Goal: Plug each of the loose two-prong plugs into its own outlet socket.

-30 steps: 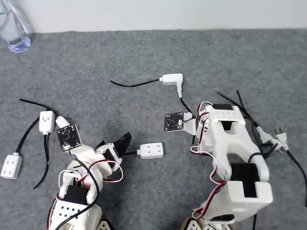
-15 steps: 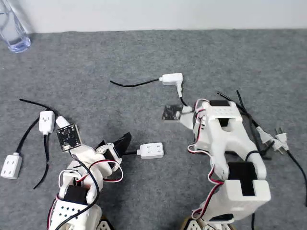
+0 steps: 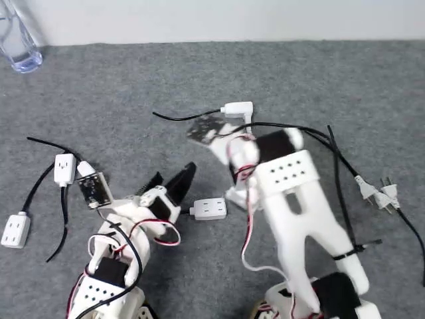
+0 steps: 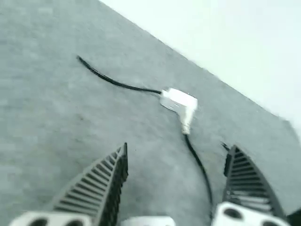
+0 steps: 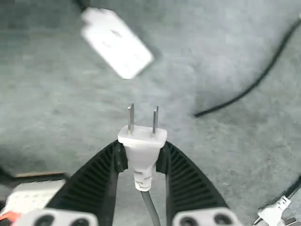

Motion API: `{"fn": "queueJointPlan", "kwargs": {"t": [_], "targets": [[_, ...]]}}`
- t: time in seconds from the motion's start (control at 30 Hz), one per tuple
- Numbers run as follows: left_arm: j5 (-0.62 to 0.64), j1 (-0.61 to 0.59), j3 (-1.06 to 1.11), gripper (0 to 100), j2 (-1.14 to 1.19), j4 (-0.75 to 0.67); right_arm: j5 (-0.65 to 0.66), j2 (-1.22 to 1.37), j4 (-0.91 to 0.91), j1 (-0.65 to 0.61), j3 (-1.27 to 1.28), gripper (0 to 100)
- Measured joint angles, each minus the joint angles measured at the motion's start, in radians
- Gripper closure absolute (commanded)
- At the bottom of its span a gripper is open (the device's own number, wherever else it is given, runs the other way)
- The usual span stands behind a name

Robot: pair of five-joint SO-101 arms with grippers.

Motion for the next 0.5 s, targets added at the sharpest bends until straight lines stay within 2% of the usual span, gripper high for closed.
{"fn": "queueJointPlan", "kwargs": {"t": [0.13, 0.5], "targets": [[0.040, 0.058, 0.000, 68, 0.000, 0.000, -0.054, 0.023, 0.063, -0.058, -0.091, 99.1], [0.054, 0.095, 0.000, 68, 0.000, 0.000, -0.087, 0.203, 0.068, -0.066, -0.281, 99.1]]}}
